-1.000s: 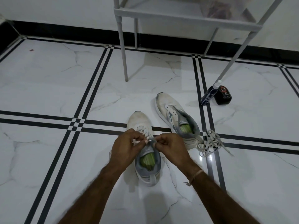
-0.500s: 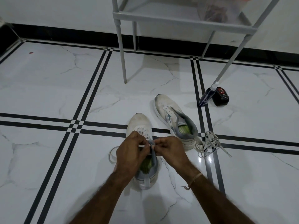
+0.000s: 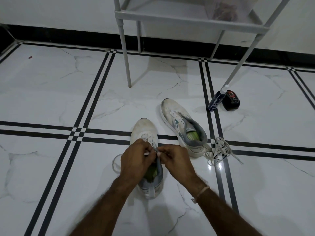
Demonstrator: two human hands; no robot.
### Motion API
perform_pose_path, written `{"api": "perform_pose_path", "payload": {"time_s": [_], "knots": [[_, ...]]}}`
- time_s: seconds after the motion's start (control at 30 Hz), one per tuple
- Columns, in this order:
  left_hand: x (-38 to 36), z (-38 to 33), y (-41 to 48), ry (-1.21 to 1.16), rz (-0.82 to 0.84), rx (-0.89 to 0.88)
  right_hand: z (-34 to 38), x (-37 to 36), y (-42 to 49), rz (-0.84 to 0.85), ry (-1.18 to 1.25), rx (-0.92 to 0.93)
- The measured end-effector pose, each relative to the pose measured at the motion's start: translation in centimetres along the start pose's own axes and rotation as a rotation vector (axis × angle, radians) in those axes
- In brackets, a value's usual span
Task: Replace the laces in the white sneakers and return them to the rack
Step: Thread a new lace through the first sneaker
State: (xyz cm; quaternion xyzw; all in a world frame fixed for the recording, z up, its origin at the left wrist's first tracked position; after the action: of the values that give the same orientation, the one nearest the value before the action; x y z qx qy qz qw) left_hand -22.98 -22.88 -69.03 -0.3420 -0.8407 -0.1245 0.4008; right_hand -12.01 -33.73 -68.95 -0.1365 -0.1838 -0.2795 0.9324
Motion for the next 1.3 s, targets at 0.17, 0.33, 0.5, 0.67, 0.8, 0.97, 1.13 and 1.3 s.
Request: {"api": "perform_pose_path", "payload": {"time_s": [0.17, 0.33, 0.5, 0.67, 0.8, 0.97, 1.13, 1.3], "knots": [[-0.4, 0.5, 0.5, -0.123, 0.076, -0.029, -2.5, 0.2, 0.0, 0.075, 0.360, -0.246], [0.4, 0.1, 0.3, 0.001, 0.061, -0.147, -2.1, -0.2, -0.1, 0.062, 0.262, -0.196], [0.5, 2.4, 0.3, -0.172, 0.170, -0.135, 0.4, 5.9, 1.9, -0.146, 1.036, -0.290], [0.5, 2.5, 0.6, -0.282, 0.176, -0.116, 1.0, 5.8, 2.9, 0.020, 0.010, -0.043], [0.8, 2.7, 0.2, -0.335, 0.125, -0.085, -0.2, 1.0, 1.5, 0.133, -0.081, -0.007], [0.9, 4.3, -0.5, -0.325, 0.092, -0.029, 1.0, 7.6, 3.0, -0.079, 1.167, -0.312], [0.9, 5.3, -1.4, -0.370, 0.002, 0.052, 1.7, 6.3, 2.4, 0.065, -0.028, -0.115], [1.5, 4.3, -1.6, -0.429, -0.022, 0.037, 0.4, 0.9, 1.4, 0.130, -0.010, -0.083]]}}
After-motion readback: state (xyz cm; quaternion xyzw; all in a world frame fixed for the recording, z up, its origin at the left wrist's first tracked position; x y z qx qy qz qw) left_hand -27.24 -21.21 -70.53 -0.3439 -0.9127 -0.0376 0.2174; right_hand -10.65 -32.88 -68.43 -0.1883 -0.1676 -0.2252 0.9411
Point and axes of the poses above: each hand's wrist, its own y-axis towards the middle knuckle, its own x-axis out of the back of the hand, z = x × y, the point moved 8 cm from there along y, towards the middle knuckle, and after that the axes turned 3 degrees about -x, right-handed, at the moved point
